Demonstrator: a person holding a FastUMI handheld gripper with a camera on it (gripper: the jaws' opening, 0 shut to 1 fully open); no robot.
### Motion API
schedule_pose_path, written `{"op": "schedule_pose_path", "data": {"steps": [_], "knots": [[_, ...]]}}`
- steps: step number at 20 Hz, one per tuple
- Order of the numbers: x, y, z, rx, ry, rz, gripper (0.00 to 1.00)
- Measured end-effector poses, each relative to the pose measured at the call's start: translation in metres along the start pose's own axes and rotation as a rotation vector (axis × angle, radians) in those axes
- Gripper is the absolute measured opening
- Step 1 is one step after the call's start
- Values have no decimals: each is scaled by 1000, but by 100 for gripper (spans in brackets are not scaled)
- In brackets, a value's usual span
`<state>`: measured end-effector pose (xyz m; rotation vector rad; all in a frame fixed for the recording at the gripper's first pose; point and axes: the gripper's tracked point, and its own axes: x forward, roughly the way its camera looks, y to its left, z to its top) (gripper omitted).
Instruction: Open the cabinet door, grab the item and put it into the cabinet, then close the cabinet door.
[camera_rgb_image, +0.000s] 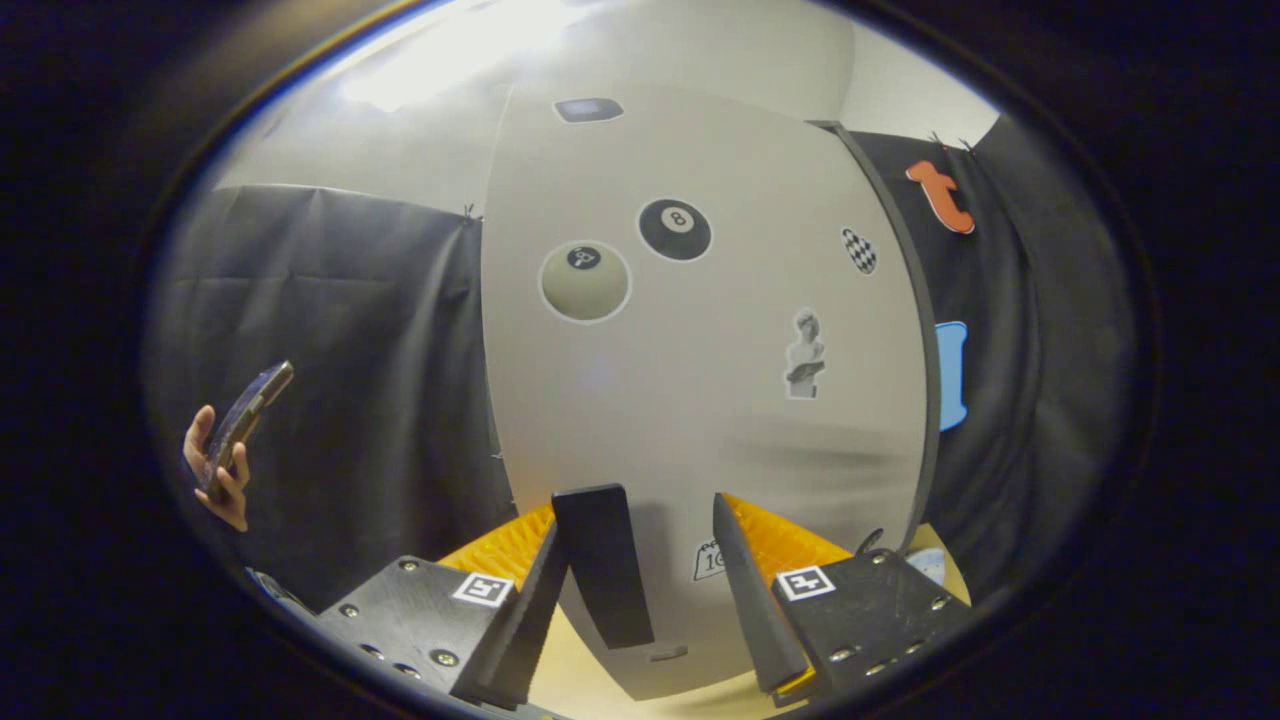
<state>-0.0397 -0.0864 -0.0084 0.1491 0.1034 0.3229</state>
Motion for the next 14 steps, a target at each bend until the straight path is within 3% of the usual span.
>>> {"op": "schedule_pose_path", "data": {"steps": [9, 14], "knots": [[41, 8, -14, 16, 12, 63, 81], [60, 9, -18, -45, 4, 23, 80]]}}
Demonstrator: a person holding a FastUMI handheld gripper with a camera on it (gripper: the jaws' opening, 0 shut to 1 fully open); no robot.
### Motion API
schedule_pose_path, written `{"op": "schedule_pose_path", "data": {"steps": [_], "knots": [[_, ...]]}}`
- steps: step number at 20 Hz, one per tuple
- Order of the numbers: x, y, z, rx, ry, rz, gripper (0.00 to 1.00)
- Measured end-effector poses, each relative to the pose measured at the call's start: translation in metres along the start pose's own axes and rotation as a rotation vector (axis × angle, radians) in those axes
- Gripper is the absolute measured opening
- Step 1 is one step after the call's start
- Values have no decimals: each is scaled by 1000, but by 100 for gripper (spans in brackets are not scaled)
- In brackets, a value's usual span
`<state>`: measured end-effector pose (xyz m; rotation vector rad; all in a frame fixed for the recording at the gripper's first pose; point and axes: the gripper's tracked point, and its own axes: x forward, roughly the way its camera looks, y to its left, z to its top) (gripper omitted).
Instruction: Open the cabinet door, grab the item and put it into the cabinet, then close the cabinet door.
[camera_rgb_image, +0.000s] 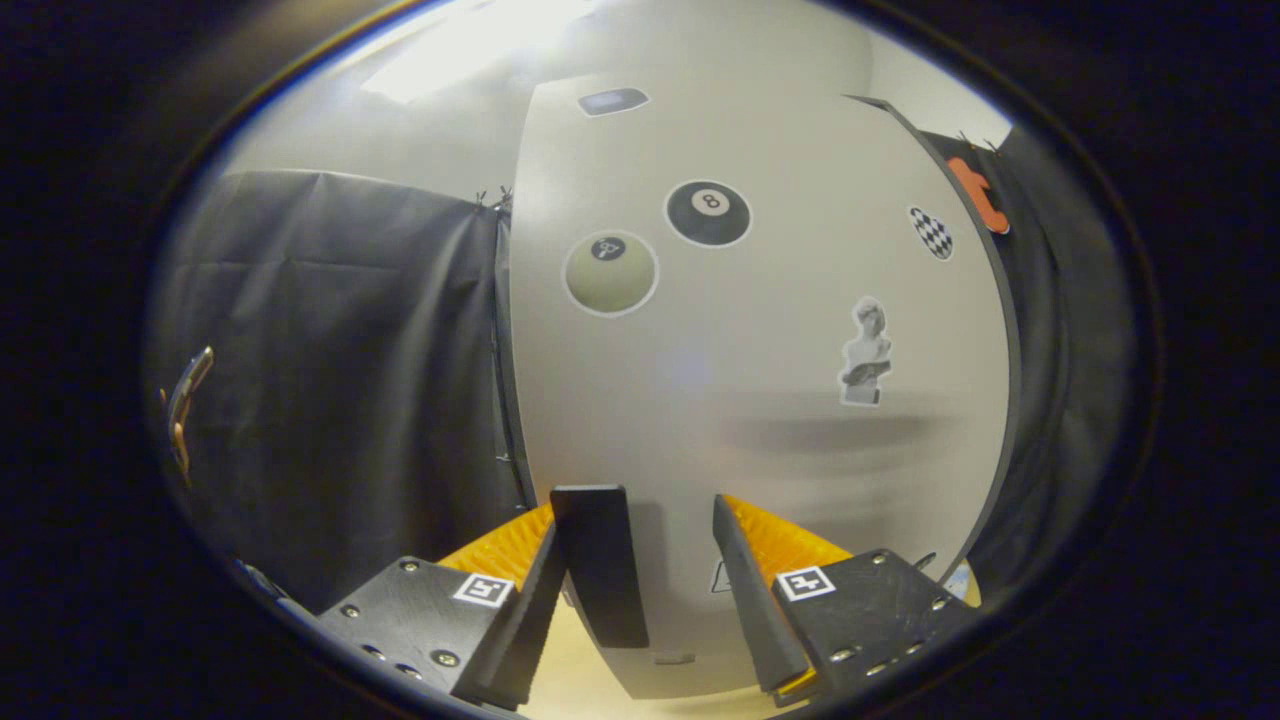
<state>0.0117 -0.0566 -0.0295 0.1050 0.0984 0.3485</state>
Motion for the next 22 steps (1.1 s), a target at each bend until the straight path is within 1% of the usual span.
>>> {"op": "schedule_pose_path", "data": {"steps": [8, 22], "knots": [[19, 0, -2, -9, 0, -42, 81], [45, -1, -10, 20, 4, -51, 82]]}}
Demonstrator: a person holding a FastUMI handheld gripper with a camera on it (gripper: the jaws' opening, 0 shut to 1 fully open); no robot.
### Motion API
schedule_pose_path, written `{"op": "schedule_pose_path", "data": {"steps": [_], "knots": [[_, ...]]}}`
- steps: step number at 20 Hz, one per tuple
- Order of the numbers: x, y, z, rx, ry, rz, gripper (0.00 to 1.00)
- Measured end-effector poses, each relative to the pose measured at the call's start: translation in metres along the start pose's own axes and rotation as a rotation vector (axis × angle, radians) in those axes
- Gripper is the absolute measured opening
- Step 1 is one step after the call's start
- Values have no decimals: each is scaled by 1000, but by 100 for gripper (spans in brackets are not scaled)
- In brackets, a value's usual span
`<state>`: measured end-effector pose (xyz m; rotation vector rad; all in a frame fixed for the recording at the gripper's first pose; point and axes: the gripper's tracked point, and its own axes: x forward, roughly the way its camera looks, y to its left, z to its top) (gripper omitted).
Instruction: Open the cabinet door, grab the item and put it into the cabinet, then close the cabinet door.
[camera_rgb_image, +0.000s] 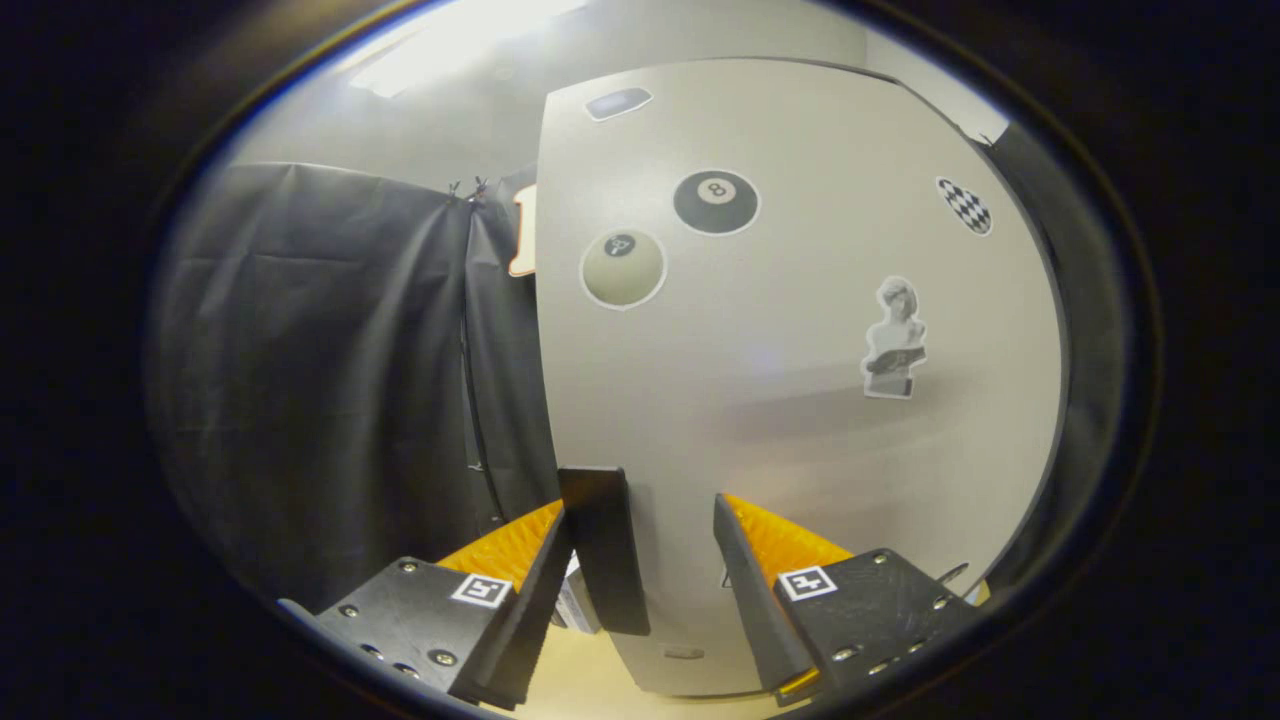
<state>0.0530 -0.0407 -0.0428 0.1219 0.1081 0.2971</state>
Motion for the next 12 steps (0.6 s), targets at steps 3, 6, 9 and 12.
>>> {"op": "schedule_pose_path", "data": {"steps": [3, 6, 9, 12], "knots": [[3, -1, -1, 4, 2, -4, 82], [6, -1, -4, 5, 7, -5, 82], [8, -1, -6, 2, 9, -6, 81], [6, 1, -9, -10, 14, -2, 81]]}}
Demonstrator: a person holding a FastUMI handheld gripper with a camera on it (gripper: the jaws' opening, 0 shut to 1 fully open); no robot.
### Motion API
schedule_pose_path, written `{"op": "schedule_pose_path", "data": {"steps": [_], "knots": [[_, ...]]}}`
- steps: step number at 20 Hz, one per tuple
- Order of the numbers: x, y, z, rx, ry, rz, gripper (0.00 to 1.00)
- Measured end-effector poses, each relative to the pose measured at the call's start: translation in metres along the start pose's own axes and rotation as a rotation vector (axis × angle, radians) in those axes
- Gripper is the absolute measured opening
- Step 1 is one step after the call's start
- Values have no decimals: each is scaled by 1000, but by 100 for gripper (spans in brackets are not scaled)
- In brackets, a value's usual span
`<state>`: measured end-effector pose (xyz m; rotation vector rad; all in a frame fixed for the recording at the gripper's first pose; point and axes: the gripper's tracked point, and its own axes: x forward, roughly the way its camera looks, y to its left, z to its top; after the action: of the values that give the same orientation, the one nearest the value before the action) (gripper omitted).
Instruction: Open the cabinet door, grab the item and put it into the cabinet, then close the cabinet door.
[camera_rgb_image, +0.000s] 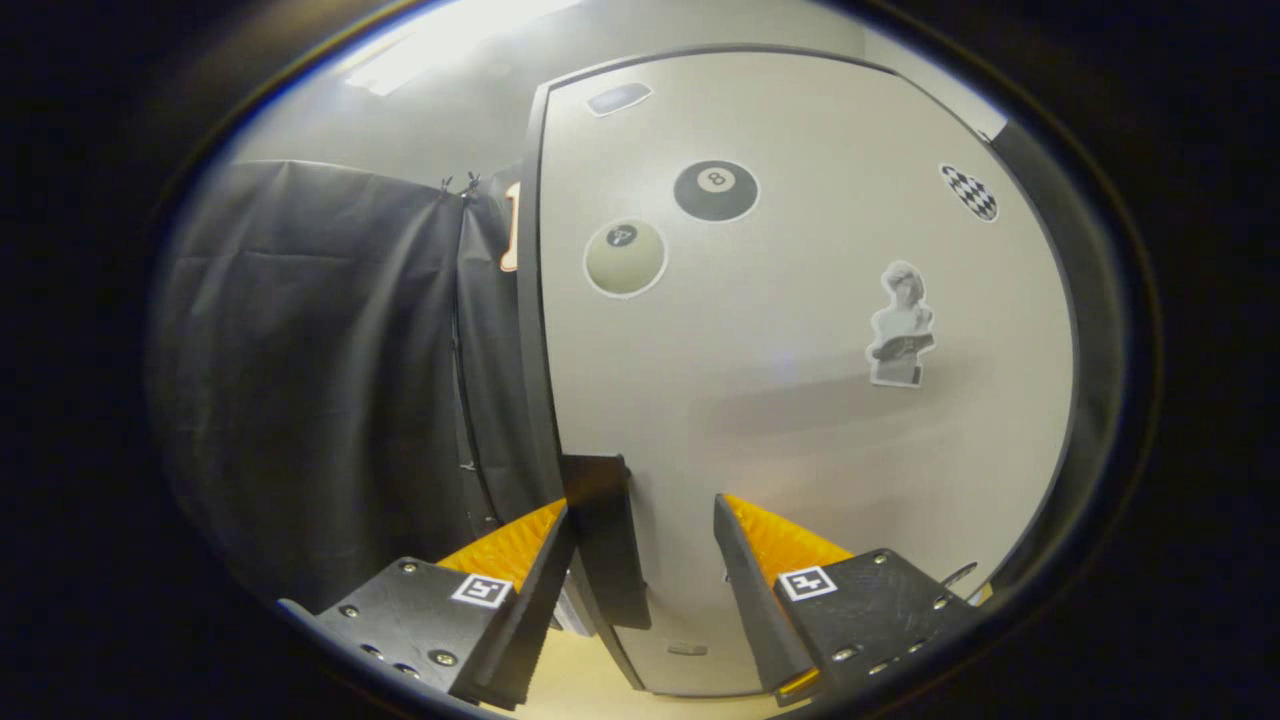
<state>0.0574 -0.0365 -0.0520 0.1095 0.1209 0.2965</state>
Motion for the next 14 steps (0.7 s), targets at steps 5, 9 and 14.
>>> {"op": "schedule_pose_path", "data": {"steps": [5, 9, 14], "knots": [[-3, 0, -1, -21, 3, 2, 81], [-23, -7, 21, -73, -76, -32, 81], [-66, -59, 58, -145, -184, -150, 81]]}}
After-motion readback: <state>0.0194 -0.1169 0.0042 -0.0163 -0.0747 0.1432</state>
